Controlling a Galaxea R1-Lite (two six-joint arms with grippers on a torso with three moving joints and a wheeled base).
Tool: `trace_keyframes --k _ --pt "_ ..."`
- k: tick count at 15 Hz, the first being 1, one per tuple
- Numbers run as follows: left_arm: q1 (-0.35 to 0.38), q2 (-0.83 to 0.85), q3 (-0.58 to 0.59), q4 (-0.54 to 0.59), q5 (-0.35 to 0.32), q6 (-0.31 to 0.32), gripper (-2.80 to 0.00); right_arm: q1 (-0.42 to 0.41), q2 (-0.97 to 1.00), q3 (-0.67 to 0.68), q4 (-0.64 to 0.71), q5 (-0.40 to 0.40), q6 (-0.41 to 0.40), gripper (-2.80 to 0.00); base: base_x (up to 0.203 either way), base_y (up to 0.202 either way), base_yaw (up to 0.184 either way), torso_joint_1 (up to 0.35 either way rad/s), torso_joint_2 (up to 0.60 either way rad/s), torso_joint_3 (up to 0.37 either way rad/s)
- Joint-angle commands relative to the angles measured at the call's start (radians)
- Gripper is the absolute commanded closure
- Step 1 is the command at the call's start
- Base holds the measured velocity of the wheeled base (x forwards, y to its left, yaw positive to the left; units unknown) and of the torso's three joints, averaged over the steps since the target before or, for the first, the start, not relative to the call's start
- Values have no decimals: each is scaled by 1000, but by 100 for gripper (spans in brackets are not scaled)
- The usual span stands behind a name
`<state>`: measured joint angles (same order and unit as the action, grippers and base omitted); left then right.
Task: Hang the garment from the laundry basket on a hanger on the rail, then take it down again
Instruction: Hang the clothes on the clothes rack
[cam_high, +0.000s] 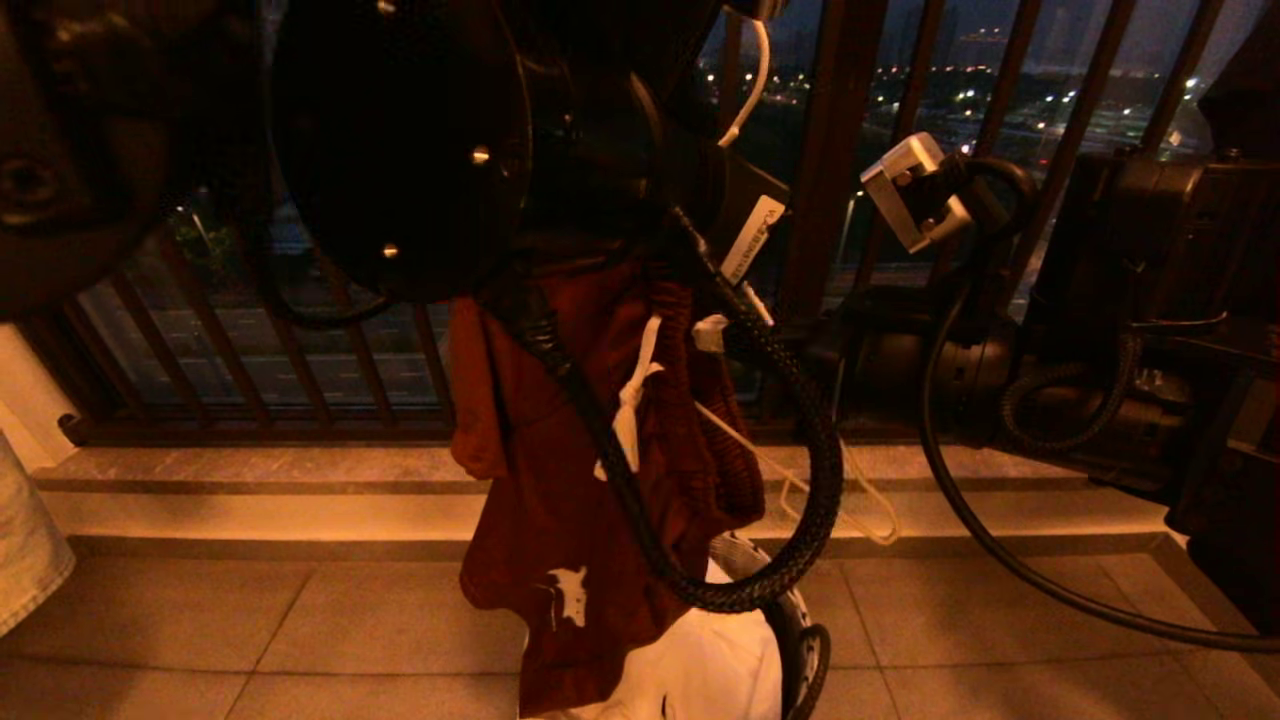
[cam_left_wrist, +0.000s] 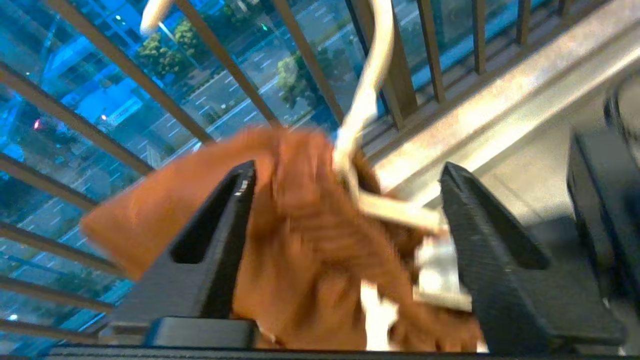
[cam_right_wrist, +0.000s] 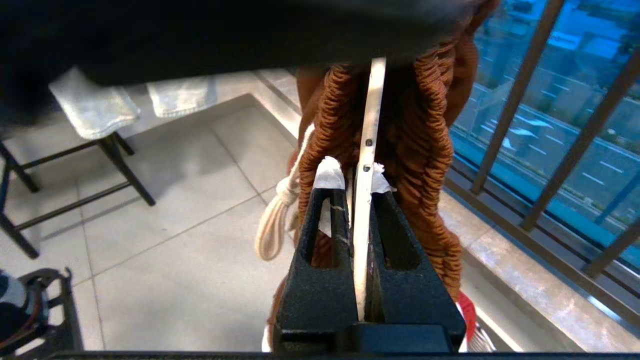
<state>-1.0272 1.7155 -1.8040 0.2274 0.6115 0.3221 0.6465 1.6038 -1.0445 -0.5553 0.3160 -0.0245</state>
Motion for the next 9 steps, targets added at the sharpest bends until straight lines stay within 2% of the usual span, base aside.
trace_keyframes --k 1,7,9 --pt "0 -64 56 1 5 1 -280 -6 2 -3 -3 2 0 0 0 0 0 0 0 0" --pt "4 -261 211 3 8 -4 -280 -16 2 -5 -32 2 1 0 0 0 0 0 0 0" --pt "63 -301 248 8 3 0 -280 -16 1 -3 -32 2 3 0 0 0 0 0 0 0"
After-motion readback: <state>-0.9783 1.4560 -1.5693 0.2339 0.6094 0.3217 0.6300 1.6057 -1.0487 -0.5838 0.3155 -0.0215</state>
